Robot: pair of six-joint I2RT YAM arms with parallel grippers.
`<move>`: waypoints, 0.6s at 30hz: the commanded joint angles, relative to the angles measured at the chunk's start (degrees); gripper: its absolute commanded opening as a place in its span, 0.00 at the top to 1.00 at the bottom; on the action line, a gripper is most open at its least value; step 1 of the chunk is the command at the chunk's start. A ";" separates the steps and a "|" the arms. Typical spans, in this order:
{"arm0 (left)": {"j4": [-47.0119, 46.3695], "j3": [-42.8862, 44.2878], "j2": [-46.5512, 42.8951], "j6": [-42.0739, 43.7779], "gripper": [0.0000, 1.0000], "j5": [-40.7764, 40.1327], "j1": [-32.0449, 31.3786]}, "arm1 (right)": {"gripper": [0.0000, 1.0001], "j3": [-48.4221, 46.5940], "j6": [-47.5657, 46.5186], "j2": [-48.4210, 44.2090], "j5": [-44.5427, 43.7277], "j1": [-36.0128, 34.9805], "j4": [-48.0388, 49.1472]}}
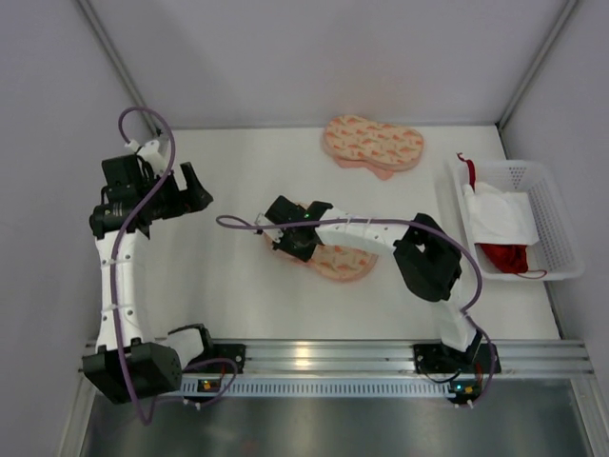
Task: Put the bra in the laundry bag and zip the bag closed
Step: Place the laundry bag at the center of the board, then open the laundry bag at the center of the board.
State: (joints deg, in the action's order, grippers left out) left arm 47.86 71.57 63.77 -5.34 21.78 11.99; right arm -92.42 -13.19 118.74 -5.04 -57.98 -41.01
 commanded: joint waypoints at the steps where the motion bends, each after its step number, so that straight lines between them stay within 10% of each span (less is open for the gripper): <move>1: -2.68 -0.03 1.18 -1.51 0.02 4.93 1.63 | 0.91 -4.25 5.63 -1.40 9.06 0.14 -2.84; 9: -2.94 -0.82 0.83 -0.81 0.01 6.34 1.63 | 0.63 -4.52 2.65 -4.13 12.15 0.58 -6.00; 18: -3.12 -1.17 -0.31 -0.02 0.02 5.55 1.63 | 1.00 -2.76 2.91 -4.12 12.51 0.85 -4.95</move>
State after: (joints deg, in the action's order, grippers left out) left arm 47.53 70.70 65.30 -5.91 26.35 13.41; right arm -94.78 -10.61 118.21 6.31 -57.58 -46.04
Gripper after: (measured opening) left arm 0.985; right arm 0.014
